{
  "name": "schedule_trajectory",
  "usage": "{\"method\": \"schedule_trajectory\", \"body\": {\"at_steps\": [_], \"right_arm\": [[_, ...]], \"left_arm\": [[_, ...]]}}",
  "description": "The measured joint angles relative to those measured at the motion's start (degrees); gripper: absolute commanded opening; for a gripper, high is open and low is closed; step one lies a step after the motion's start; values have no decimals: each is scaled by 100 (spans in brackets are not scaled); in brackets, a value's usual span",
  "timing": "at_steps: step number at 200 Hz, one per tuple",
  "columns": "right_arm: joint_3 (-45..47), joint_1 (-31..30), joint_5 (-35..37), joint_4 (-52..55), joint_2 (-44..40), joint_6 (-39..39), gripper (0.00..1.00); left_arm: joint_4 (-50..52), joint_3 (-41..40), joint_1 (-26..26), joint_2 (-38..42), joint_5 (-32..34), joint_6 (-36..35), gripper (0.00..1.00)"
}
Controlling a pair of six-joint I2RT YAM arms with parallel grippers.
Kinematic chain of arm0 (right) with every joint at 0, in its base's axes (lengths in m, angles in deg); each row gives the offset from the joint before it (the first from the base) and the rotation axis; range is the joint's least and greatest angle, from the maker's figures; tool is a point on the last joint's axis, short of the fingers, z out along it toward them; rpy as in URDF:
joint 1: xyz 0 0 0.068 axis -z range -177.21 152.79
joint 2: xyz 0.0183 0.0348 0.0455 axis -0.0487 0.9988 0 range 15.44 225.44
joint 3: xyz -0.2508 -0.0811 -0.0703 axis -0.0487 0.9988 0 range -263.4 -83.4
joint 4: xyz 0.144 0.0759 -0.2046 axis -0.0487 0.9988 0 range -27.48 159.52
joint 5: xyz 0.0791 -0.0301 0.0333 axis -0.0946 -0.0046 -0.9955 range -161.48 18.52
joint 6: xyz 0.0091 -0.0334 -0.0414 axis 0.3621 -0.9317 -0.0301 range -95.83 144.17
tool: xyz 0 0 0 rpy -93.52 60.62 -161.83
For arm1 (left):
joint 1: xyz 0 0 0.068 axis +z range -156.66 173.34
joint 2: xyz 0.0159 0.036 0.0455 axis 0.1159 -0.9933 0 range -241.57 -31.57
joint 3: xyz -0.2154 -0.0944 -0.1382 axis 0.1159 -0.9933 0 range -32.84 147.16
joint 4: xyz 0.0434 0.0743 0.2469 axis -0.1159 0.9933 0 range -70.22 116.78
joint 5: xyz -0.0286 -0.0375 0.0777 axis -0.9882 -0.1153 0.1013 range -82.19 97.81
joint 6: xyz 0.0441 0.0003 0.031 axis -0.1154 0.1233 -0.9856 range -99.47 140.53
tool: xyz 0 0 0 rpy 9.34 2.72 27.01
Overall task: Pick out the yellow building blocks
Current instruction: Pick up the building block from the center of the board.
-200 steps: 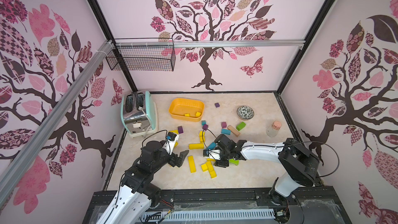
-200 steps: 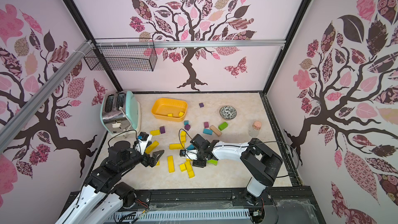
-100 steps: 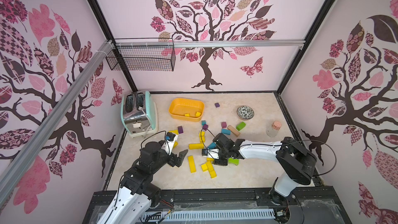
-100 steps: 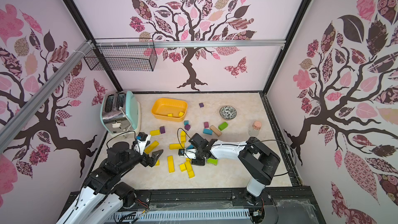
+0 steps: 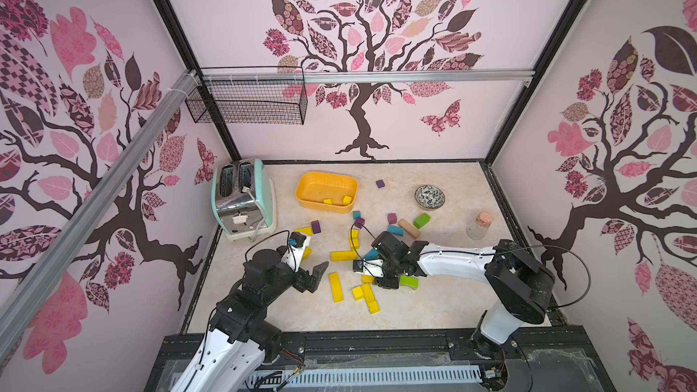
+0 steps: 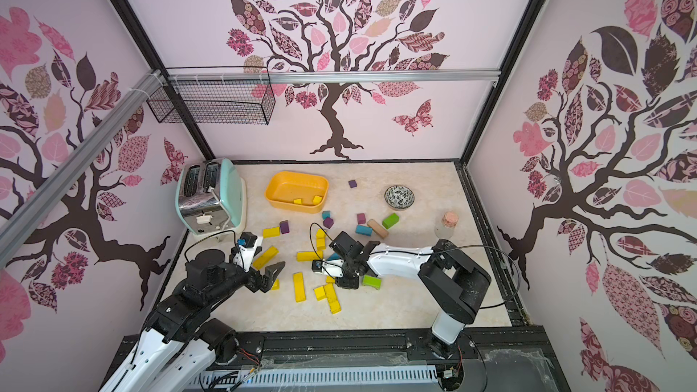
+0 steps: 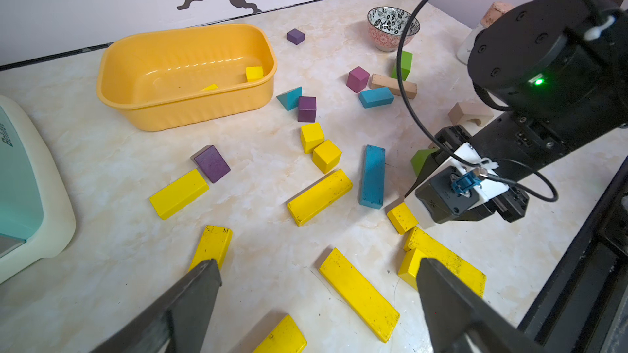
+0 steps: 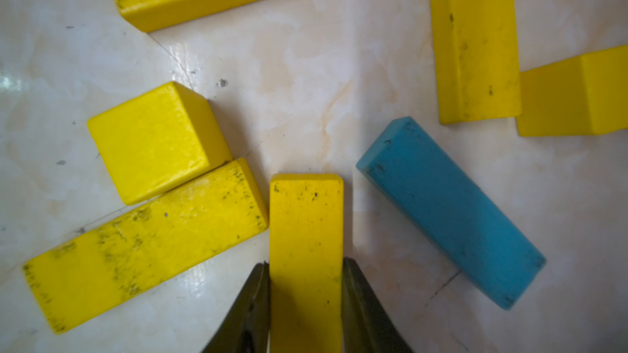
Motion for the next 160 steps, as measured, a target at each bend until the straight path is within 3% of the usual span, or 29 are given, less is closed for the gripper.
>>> {"method": "schedule_trajectory", "body": {"at_steps": [160], "right_arm": [[85,-256,361,-155,-861,334,27]], "left_arm": [[0,0,109,177,238,0,97]]}}
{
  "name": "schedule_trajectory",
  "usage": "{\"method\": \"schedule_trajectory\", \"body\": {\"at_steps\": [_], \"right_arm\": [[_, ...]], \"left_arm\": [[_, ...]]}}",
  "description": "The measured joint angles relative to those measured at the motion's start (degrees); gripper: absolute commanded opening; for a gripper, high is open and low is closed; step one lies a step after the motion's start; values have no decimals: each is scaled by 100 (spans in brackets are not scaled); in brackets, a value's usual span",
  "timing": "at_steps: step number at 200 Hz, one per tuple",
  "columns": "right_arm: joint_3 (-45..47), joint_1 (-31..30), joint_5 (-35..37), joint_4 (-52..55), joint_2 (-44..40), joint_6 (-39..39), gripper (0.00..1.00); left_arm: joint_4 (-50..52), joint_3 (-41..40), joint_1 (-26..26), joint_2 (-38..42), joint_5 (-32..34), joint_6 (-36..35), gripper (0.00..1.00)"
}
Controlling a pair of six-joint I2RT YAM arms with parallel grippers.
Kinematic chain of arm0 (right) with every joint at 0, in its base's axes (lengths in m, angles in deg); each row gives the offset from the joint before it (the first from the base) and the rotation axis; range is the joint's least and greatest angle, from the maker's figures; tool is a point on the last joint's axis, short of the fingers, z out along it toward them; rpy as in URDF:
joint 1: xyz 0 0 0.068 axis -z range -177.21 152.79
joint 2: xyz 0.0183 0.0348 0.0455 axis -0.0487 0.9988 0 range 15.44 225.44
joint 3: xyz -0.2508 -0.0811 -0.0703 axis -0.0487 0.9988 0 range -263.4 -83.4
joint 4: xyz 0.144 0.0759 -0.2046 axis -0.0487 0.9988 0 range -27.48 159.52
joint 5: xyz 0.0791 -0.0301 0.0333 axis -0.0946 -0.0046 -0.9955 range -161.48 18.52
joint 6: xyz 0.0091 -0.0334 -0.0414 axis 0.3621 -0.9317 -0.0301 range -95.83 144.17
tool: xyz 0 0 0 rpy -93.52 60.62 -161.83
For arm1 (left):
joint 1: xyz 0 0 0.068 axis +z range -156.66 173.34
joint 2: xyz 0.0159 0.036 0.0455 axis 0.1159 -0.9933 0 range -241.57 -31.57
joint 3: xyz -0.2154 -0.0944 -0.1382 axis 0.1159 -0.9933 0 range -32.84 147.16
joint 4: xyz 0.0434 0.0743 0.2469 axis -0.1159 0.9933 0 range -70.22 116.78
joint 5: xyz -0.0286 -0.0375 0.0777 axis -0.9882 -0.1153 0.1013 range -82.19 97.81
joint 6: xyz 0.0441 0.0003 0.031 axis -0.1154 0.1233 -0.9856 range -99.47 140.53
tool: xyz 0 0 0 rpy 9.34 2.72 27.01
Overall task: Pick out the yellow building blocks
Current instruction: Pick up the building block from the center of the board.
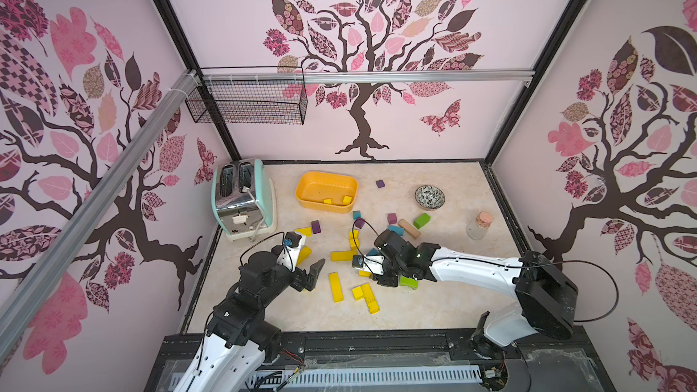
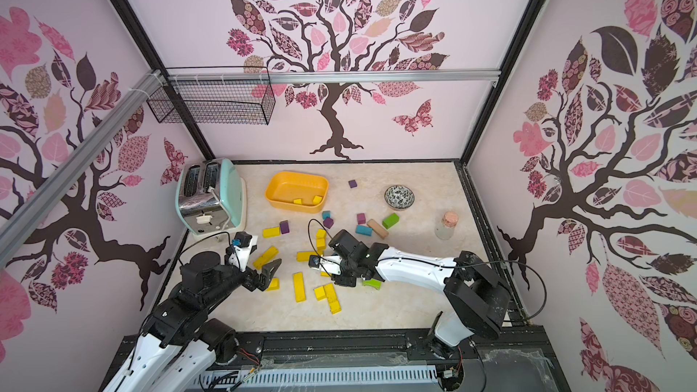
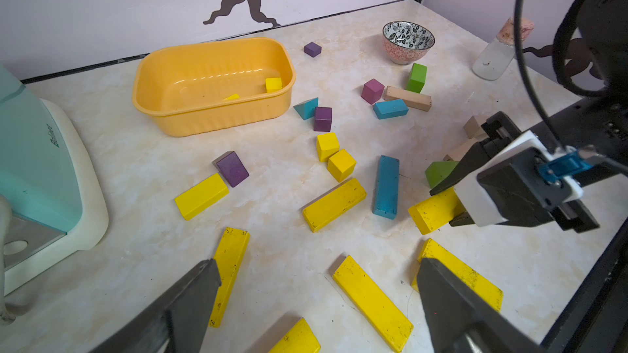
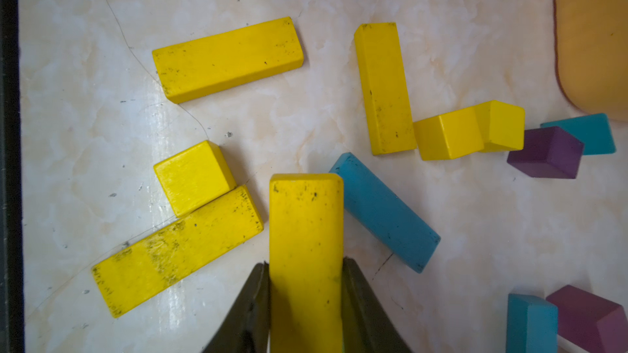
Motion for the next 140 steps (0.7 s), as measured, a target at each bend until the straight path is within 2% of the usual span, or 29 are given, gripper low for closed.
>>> {"method": "schedule_trajectory", "body": {"at_steps": [61,140], "right_arm": [[-306,-13,153,-120,136,-61,26],[-1060,-13,741,-1274,997,-439,24]], "left_arm": [[0,0,11,-2,26,9,97],[0,0,28,-201,201,85,95]]}}
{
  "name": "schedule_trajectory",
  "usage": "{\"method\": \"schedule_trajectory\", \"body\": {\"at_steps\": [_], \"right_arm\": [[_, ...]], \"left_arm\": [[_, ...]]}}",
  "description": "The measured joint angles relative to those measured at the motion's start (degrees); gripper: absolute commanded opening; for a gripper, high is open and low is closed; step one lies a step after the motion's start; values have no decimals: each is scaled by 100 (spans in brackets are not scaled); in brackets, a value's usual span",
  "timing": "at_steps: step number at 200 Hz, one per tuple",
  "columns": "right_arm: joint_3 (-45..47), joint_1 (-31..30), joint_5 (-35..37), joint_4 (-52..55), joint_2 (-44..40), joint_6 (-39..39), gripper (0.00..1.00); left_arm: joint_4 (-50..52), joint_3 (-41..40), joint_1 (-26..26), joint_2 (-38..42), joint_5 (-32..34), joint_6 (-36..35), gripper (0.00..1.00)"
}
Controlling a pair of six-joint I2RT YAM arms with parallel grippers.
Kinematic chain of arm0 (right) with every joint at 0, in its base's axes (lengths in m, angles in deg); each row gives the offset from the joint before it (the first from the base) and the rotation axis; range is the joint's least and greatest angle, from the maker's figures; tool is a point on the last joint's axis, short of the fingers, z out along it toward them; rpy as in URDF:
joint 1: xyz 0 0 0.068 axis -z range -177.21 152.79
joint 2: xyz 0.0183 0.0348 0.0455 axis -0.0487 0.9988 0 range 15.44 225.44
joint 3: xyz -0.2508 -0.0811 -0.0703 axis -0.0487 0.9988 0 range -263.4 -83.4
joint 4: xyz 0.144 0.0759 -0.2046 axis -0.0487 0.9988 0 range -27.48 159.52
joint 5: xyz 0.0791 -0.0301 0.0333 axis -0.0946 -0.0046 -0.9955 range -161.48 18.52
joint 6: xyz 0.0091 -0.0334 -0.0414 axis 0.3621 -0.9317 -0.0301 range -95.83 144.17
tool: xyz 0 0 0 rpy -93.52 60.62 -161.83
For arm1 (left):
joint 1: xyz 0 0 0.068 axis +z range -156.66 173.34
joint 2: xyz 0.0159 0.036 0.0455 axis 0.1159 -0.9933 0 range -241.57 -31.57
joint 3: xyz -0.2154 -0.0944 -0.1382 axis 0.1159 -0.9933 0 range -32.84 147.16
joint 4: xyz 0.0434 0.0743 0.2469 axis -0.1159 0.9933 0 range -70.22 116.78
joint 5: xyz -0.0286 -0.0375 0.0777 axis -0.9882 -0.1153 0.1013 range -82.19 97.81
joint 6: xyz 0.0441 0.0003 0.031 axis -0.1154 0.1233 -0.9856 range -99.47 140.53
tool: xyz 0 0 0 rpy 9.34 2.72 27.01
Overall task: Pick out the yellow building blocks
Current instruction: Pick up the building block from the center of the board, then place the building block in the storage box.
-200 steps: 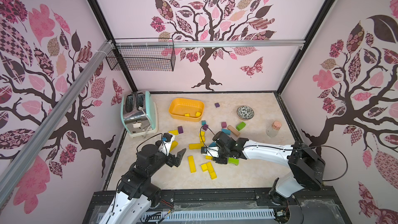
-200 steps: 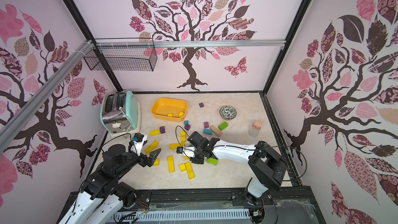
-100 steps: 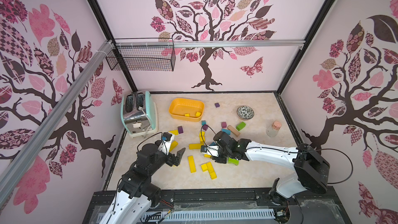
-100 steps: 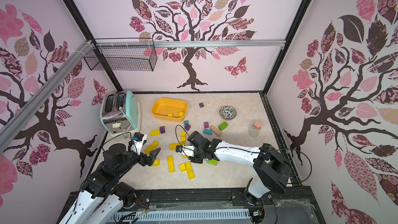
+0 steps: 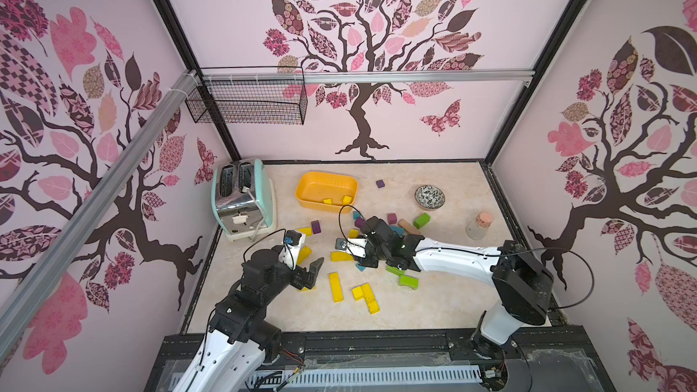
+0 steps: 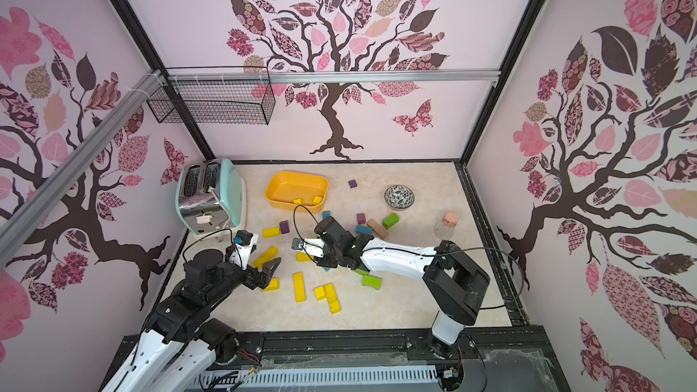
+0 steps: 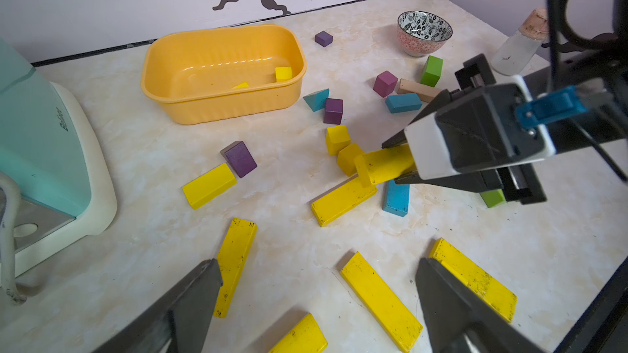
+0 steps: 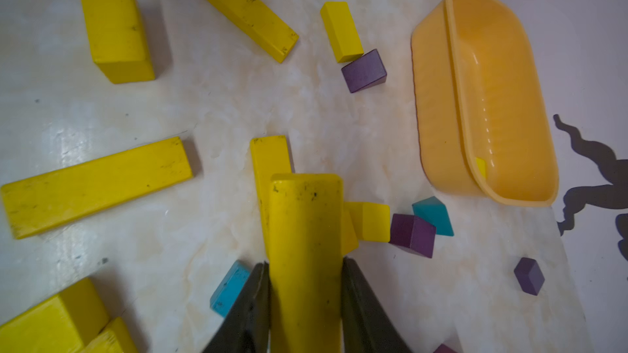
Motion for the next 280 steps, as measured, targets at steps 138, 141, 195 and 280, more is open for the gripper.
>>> {"method": "schedule_trajectory", "body": {"at_steps": [138,141,195,280], "right_arm": [[-2044,391,1137,-2118,2391,-721,21],[-2111,417,1139,-2133,2444,-726,21],[-2806,758,1119,-2479,3082,-728,21],[-4048,1064,988,-2988,4293,-822,23]], "left_arm": [[-81,81,4,-293,396,306,97],[-105,105,4,-339,417,317,97],[-522,1106,26,-1930,695,404,97],[-946,1513,85,-2951,916,494,97]]}}
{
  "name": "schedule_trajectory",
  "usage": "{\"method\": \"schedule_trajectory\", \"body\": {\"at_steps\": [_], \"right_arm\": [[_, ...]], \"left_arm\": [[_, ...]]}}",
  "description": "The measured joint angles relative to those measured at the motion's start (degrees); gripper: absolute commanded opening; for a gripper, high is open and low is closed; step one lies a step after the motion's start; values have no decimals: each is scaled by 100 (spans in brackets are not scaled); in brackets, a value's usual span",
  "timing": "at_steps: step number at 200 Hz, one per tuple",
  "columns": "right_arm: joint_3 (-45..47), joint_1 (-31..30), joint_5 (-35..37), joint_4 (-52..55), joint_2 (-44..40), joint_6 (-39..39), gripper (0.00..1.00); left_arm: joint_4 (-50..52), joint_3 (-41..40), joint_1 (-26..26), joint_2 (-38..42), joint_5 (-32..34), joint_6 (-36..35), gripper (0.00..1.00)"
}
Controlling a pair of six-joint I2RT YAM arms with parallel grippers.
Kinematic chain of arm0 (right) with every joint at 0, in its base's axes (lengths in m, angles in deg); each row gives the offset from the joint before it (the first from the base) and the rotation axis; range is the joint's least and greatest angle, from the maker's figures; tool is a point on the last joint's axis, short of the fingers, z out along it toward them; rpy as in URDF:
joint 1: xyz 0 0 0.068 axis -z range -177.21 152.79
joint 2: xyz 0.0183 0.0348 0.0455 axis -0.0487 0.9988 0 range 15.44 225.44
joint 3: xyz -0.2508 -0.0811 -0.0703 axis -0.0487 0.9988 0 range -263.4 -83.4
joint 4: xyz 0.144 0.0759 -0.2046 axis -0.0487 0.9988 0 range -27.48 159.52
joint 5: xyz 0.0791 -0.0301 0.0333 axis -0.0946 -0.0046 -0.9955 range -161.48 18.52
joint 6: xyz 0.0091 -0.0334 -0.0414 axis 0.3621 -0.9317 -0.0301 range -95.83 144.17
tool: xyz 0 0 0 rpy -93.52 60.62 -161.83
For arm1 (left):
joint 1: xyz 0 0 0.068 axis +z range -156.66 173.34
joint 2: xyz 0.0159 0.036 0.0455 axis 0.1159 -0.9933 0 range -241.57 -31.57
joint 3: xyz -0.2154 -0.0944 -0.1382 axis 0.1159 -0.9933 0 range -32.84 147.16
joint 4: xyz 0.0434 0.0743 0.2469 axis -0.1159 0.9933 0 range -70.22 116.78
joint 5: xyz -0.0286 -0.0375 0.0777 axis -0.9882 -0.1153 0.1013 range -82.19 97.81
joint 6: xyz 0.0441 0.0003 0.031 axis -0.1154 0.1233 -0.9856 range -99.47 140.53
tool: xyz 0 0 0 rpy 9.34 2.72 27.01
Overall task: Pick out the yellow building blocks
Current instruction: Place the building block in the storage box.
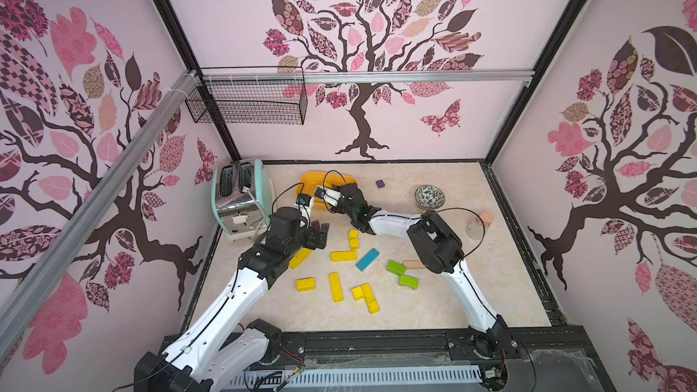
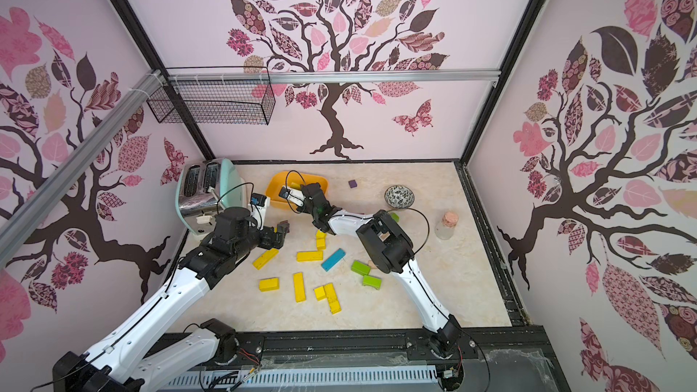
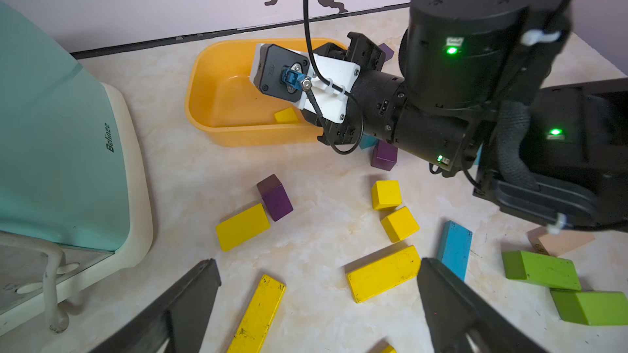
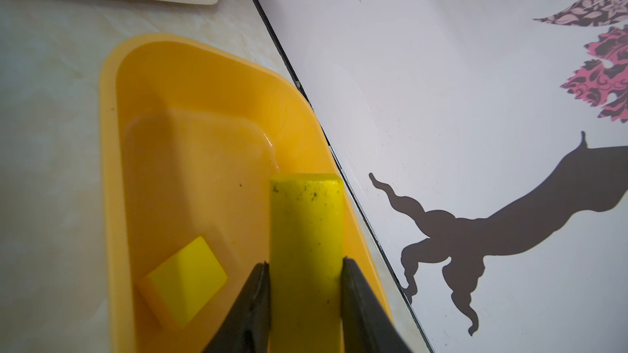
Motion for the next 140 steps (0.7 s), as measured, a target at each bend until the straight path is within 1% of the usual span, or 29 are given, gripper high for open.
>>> {"method": "schedule_trajectory", "body": {"at_steps": [35,47,59,69,140], "right_arm": [[-378,42,2,-24,332,-11,29],[-411,42,9,-28,374,-11,35],[-413,42,44,-42,374,-2,44],[-411,42,83,-70,374,-26,48],[-302,37,155,-352,369,-98,49]], "left_arm": [[-2,-13,0,42,61,149,97],[-11,-26,0,76,59,219,97],[-28,-57,0,127,57,260,97],[-35,-92,0,177,57,284,97],[-39,-116,-46,343,63,367,97]]}}
